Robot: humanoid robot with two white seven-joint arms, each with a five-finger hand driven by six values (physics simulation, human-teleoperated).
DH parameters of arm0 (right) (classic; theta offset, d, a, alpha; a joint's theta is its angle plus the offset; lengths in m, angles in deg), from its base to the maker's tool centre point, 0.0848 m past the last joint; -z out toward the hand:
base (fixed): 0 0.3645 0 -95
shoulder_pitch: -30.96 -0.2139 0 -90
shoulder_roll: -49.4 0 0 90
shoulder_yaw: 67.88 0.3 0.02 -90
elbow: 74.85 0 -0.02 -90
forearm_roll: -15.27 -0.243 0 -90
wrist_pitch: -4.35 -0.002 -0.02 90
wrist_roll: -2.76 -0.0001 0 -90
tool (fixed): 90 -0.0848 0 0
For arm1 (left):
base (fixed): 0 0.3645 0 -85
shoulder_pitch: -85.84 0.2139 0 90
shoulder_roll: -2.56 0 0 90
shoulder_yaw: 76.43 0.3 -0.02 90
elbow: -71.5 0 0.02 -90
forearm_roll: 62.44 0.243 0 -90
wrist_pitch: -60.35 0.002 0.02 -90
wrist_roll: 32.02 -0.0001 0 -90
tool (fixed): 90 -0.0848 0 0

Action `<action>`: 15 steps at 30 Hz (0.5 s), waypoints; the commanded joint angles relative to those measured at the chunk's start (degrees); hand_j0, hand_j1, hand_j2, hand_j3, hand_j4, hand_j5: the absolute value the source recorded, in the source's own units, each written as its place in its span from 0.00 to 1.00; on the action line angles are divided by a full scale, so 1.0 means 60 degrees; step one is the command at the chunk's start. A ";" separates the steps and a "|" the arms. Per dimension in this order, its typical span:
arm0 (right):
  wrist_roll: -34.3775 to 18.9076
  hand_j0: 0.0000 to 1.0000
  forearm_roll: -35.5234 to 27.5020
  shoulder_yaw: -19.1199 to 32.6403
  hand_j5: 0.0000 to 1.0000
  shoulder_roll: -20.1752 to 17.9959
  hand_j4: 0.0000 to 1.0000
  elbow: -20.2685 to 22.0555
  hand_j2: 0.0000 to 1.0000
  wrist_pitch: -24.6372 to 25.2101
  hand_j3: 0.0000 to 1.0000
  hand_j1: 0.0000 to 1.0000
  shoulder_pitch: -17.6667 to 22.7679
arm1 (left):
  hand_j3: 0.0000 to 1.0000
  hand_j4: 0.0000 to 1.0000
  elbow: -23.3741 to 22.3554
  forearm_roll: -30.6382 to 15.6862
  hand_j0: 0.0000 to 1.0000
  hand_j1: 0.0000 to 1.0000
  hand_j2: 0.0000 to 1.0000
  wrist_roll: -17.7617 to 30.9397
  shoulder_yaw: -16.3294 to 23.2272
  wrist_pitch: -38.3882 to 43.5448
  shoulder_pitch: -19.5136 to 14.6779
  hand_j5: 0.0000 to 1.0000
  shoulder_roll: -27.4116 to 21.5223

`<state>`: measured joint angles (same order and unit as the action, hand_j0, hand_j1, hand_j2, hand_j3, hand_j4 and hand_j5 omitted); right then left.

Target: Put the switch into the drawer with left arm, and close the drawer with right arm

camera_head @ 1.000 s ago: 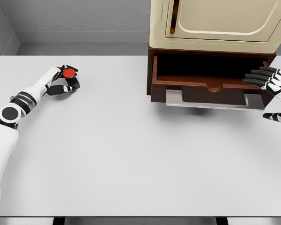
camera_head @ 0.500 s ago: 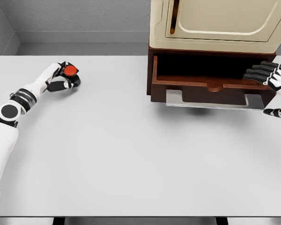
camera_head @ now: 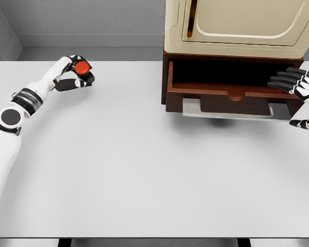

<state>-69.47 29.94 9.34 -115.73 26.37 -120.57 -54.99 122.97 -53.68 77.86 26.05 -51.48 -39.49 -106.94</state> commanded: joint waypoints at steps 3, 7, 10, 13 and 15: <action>0.0026 1.00 -0.0058 0.0006 1.00 -0.0033 1.00 0.0004 1.00 -0.0014 1.00 1.00 0.0000 | 0.27 0.27 0.0900 -0.0068 0.27 0.27 0.27 -0.0003 0.0029 0.0005 0.0161 0.27 -0.0017; 0.0011 1.00 -0.0058 -0.0009 1.00 -0.0003 1.00 -0.0010 1.00 -0.0014 1.00 1.00 0.0059 | 0.27 0.27 0.1310 -0.0068 0.27 0.27 0.27 0.0012 0.0029 0.0005 0.0234 0.27 -0.0017; 0.0011 1.00 -0.0058 -0.0009 1.00 0.0026 1.00 -0.0010 1.00 -0.0014 1.00 1.00 0.0088 | 0.27 0.27 0.1574 -0.0068 0.27 0.27 0.27 0.0012 0.0029 0.0005 0.0293 0.27 0.0013; 0.0011 1.00 -0.0058 -0.0009 1.00 0.0026 1.00 -0.0010 1.00 -0.0014 1.00 1.00 0.0088 | 0.27 0.27 0.2144 -0.0082 0.27 0.27 0.27 0.0012 0.0029 0.0005 0.0527 0.27 0.0013; 0.0011 1.00 -0.0058 -0.0009 1.00 0.0026 1.00 -0.0010 1.00 -0.0014 1.00 1.00 0.0088 | 0.28 0.28 0.2643 -0.0082 0.28 0.28 0.28 0.0012 0.0029 0.0034 0.0615 0.28 0.0013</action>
<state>-69.44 29.95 9.26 -115.47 26.32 -120.57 -54.47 136.06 -53.69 77.99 26.28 -51.42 -35.71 -106.85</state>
